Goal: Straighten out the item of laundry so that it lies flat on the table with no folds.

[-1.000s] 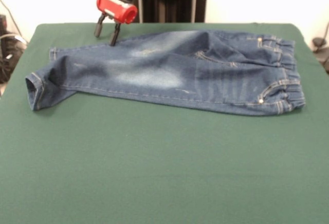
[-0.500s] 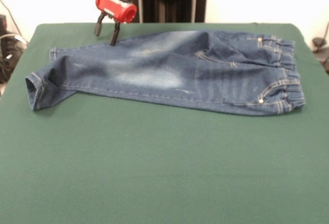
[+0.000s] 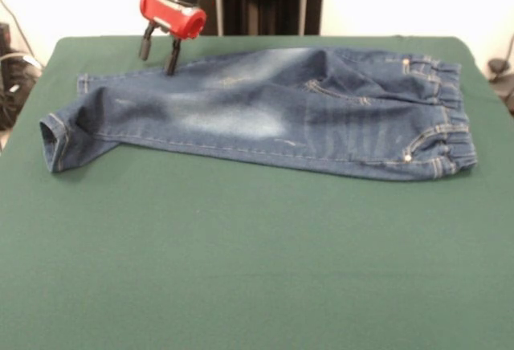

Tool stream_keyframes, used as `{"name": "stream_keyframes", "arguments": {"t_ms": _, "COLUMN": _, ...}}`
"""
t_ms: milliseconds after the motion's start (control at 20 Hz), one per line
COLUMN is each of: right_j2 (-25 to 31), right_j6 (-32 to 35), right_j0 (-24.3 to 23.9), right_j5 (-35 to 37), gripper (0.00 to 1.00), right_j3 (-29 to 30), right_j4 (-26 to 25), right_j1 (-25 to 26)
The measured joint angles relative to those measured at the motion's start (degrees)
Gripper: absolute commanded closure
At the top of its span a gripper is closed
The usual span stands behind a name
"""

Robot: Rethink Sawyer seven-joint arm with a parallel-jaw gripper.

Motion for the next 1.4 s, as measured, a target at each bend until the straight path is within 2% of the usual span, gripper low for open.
{"name": "stream_keyframes", "arguments": {"t_ms": 400, "right_j2": 2.0, "right_j6": 0.0, "right_j0": -1.9, "right_j5": 2.7, "gripper": 0.0, "right_j3": -2.7, "right_j4": -5.5, "right_j1": -1.7}}
{"name": "stream_keyframes", "arguments": {"t_ms": 500, "right_j2": 2.0, "right_j6": 0.0, "right_j0": -1.7, "right_j5": 3.1, "gripper": 0.0, "right_j3": -2.9, "right_j4": -5.6, "right_j1": -1.9}}
{"name": "stream_keyframes", "arguments": {"t_ms": 1100, "right_j2": 1.9, "right_j6": 0.0, "right_j0": 0.0, "right_j5": 3.3, "gripper": 0.0, "right_j3": -6.4, "right_j4": -5.5, "right_j1": -2.2}}
{"name": "stream_keyframes", "arguments": {"t_ms": 1400, "right_j2": -2.1, "right_j6": 0.0, "right_j0": 1.8, "right_j5": 1.2, "gripper": 0.0, "right_j3": -8.9, "right_j4": -0.7, "right_j1": 2.7}}
